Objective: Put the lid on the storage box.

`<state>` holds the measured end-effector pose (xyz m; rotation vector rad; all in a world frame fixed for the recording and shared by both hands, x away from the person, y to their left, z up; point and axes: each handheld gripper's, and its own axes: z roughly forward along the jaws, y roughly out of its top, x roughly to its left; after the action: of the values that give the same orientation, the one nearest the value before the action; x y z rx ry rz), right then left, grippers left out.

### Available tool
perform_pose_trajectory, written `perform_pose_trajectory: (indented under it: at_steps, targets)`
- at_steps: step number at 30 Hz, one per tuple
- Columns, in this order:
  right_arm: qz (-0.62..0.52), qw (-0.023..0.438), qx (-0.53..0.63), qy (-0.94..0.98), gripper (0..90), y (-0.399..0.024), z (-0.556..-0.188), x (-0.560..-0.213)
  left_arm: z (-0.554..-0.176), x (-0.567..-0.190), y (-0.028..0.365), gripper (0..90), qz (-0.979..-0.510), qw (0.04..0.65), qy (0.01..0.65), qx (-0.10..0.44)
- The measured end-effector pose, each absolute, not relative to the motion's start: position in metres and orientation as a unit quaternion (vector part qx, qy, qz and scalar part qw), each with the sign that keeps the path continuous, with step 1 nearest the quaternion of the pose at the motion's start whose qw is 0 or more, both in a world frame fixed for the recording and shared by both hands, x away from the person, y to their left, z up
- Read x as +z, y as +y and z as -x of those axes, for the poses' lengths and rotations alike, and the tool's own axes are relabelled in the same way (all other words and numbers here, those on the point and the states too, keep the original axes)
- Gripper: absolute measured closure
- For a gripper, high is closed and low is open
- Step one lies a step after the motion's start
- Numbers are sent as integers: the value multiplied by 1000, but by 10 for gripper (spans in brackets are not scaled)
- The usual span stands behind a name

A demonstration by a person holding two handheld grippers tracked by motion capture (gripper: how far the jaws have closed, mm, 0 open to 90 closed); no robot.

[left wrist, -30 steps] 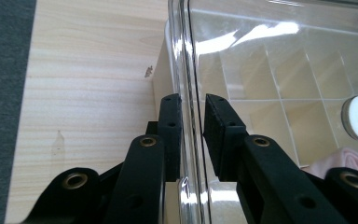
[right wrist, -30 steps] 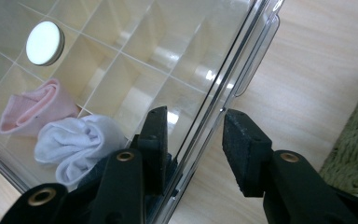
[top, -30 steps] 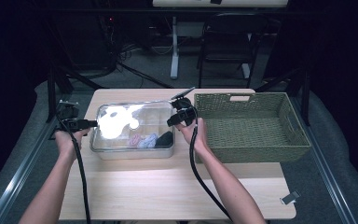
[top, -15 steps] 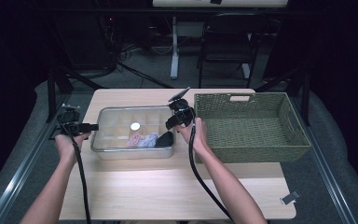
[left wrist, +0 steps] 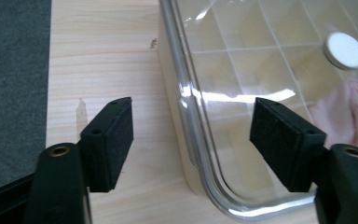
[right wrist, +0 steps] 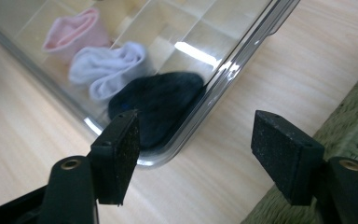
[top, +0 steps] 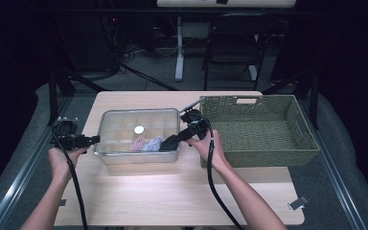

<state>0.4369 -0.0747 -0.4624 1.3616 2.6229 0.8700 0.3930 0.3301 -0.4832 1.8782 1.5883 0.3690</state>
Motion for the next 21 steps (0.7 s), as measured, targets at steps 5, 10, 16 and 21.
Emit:
perform_pose_trajectory:
  at_steps: [5,10,16,21]
  targets:
    - [-418,20,287,862,261,-77,-413,-459,-372,-476,326,206,-724,330,587,150]
    - [-384,22,290,876,222,-83,-387,-460,-351,-475,320,152,-734,334,572,151]
    - [-348,23,294,890,187,-91,-355,-464,-329,-479,313,107,-741,338,561,150]
    - [-327,25,293,898,162,-101,-332,-474,-313,-486,303,69,-754,331,547,149]
